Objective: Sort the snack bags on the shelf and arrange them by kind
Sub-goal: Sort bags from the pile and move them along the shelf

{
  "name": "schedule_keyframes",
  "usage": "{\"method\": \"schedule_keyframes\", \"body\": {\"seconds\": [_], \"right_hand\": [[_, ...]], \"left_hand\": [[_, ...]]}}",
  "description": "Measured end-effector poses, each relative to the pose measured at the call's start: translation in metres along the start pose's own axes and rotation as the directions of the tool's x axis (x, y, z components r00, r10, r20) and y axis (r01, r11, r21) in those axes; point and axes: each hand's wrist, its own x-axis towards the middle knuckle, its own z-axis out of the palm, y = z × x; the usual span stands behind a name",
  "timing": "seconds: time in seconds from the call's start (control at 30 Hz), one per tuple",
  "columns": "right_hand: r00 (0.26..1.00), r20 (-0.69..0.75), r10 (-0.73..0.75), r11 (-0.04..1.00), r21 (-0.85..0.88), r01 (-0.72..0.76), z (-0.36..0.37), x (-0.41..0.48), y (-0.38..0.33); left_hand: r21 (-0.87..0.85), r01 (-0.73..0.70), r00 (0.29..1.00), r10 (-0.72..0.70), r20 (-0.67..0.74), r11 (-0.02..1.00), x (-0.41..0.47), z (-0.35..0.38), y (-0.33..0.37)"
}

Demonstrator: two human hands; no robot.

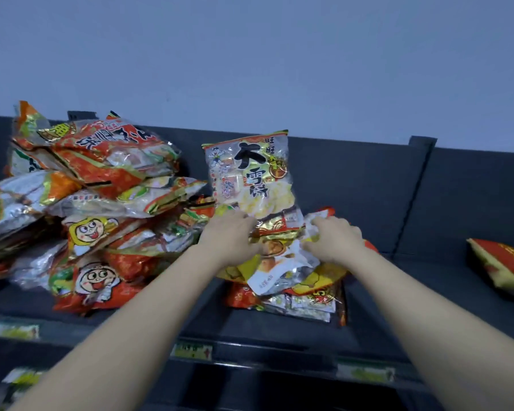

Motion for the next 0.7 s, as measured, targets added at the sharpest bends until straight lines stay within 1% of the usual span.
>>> {"method": "schedule_keyframes", "body": {"seconds": [0.07, 0.13, 0.2, 0.27, 0.33, 0.4, 0.47, 0.5, 0.53, 0.6, 0.67, 0.7], "right_hand": [[0.996, 0.073, 0.042, 0.999, -0.006, -0.041, 0.008, -0.001, 0.021], [0.994, 0.097, 0.059, 0.998, -0.011, -0.058, 0.018, -0.001, 0.035], [0.995, 0.072, 0.064, 0.997, 0.031, -0.066, 0.026, 0.001, 0.044], [0.996, 0.053, 0.067, 0.993, 0.09, -0.071, 0.029, 0.004, 0.048], [0.997, 0.049, 0.062, 0.991, 0.116, -0.068, 0.03, 0.007, 0.049], [0.997, 0.037, 0.064, 0.985, 0.159, -0.069, 0.029, 0.01, 0.05], [0.997, 0.014, 0.081, 0.96, 0.266, -0.082, 0.027, 0.015, 0.05], [0.995, 0.0, 0.096, 0.939, 0.332, -0.09, 0.024, 0.017, 0.05], [0.994, -0.012, 0.113, 0.916, 0.39, -0.099, 0.021, 0.019, 0.05], [0.992, -0.018, 0.125, 0.893, 0.437, -0.105, 0.015, 0.019, 0.049], [0.991, -0.05, 0.12, 0.884, 0.46, -0.084, 0.011, 0.019, 0.046], [0.986, -0.092, 0.136, 0.837, 0.543, -0.065, 0.009, 0.018, 0.044]], "left_hand": [[-0.078, 0.033, 0.985, -0.019, 0.17, 0.996, 0.0, 0.012, 0.016], [-0.156, 0.085, 0.955, -0.036, 0.294, 0.984, -0.002, 0.021, 0.028], [-0.168, 0.105, 0.927, -0.035, 0.373, 0.98, -0.001, 0.026, 0.035], [-0.12, 0.096, 0.914, -0.04, 0.404, 0.988, 0.002, 0.027, 0.04], [-0.095, 0.065, 0.941, -0.029, 0.337, 0.993, 0.006, 0.024, 0.044], [-0.111, 0.019, 0.987, -0.001, 0.158, 0.994, 0.01, 0.021, 0.048], [-0.166, 0.001, 1.0, -0.004, -0.019, 0.986, 0.013, 0.015, 0.053], [-0.2, 0.009, 0.996, -0.026, -0.082, 0.98, 0.016, 0.011, 0.054], [-0.271, 0.028, 0.989, -0.066, -0.135, 0.962, 0.019, 0.005, 0.054], [-0.429, 0.026, 0.961, -0.141, -0.237, 0.903, 0.026, -0.009, 0.053], [-0.53, -0.039, 0.924, -0.171, -0.341, 0.847, 0.031, -0.021, 0.054], [-0.554, -0.089, 0.907, -0.162, -0.388, 0.828, 0.032, -0.025, 0.056]]}}
